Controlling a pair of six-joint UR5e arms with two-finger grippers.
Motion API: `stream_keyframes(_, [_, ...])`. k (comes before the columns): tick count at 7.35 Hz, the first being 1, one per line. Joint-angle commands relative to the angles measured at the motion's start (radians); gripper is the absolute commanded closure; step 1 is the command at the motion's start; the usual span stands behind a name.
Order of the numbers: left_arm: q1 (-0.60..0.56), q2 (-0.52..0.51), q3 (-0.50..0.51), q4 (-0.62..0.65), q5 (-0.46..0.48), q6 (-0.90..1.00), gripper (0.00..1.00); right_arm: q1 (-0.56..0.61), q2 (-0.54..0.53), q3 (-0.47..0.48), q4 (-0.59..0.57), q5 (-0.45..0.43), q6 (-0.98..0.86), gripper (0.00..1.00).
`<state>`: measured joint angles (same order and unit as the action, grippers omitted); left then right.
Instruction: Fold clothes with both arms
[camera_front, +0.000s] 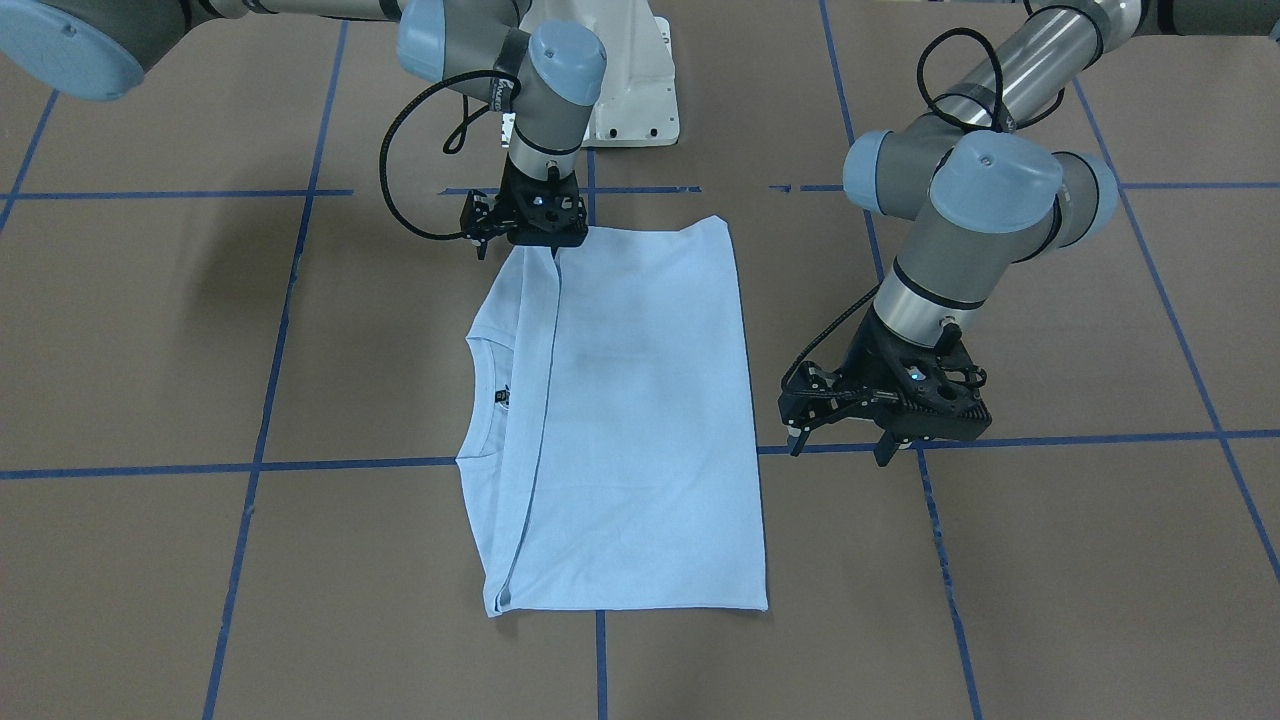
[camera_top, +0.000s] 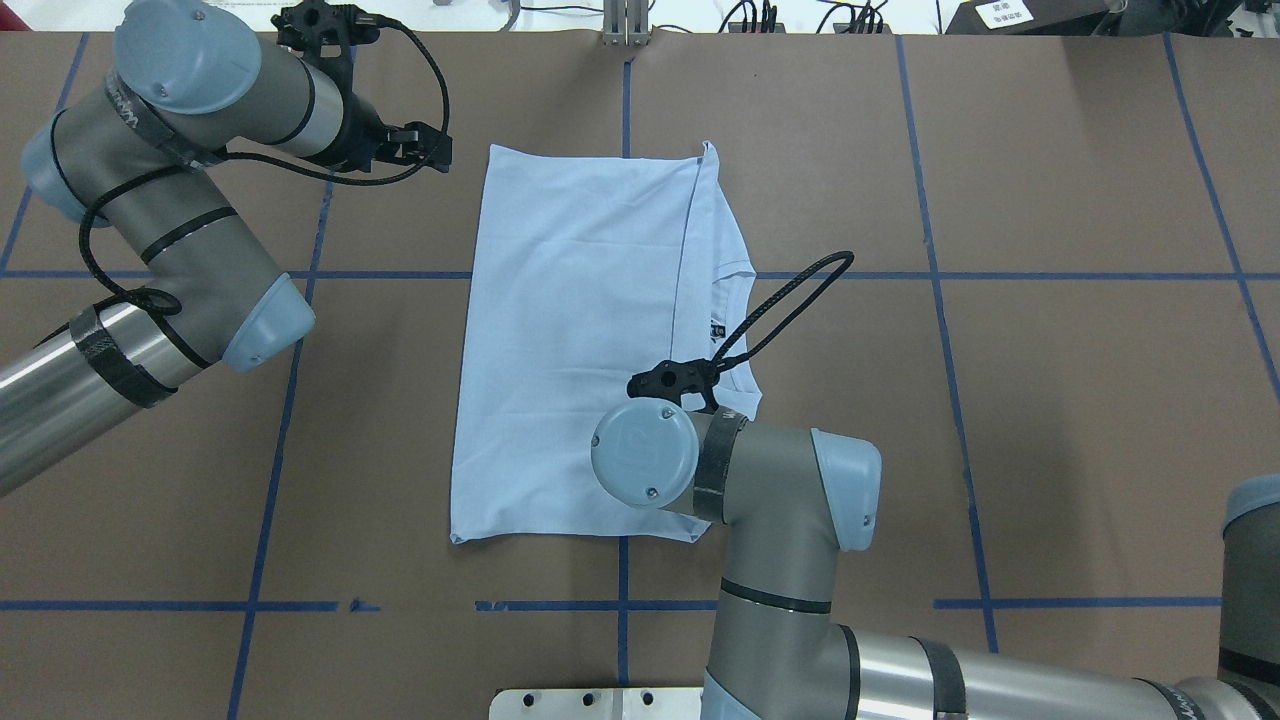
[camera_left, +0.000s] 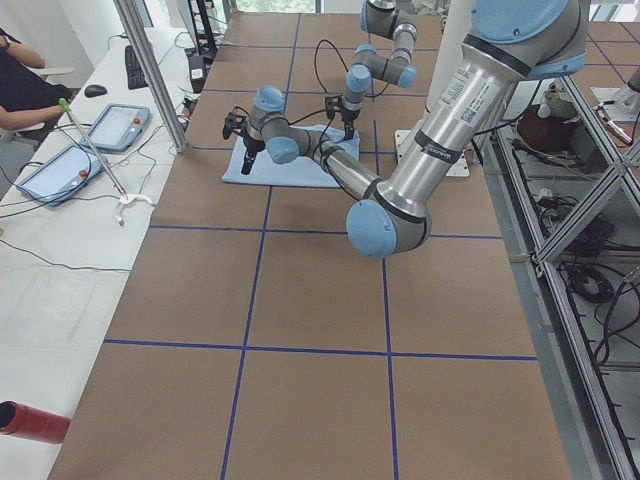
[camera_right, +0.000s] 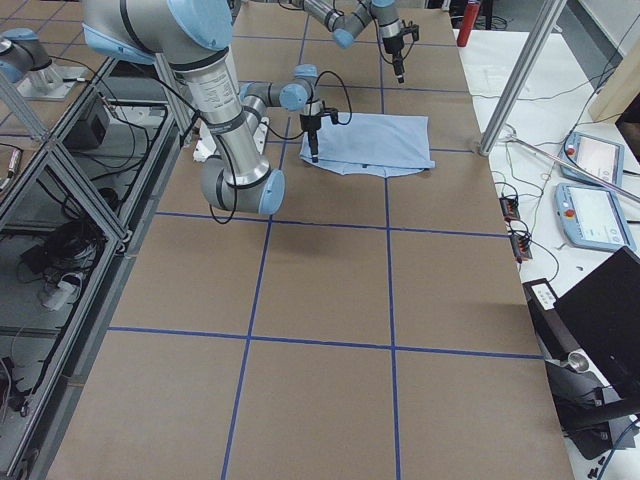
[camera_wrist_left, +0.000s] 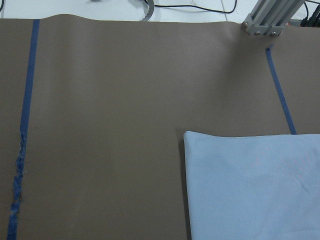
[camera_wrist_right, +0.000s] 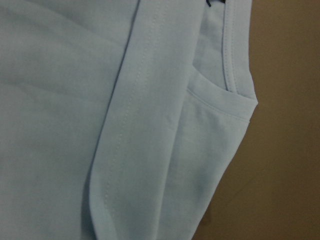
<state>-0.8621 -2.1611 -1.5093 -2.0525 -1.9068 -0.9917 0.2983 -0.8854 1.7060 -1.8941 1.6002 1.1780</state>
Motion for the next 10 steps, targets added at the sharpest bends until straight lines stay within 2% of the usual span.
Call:
stream_keyframes(1, [0.005,0.0,-0.002,0.0,0.0,-0.014,0.0,0.018,-0.075,0.07,-0.002,0.009,-0.012,0.0])
stream_keyframes(5, [0.018,-0.002,-0.002,0.0,0.0,-0.022,0.0,0.048,-0.09,0.122,0.006,0.015,-0.012,0.0])
stream_keyframes(7, [0.018,0.0,0.003,0.0,0.0,-0.018,0.0,0.076,-0.072,0.113,0.093,0.02,-0.047,0.0])
stream_keyframes(8, [0.018,0.003,0.004,0.0,0.0,-0.015,0.0,0.084,-0.06,0.077,0.145,0.017,-0.055,0.0])
stream_keyframes(9, [0.018,-0.002,0.004,0.0,0.0,-0.019,0.0,0.082,-0.009,-0.016,0.173,0.018,-0.055,0.0])
stream_keyframes(10, [0.018,-0.002,0.004,0.0,0.0,-0.019,0.0,0.082,0.018,-0.069,0.185,0.018,-0.054,0.0])
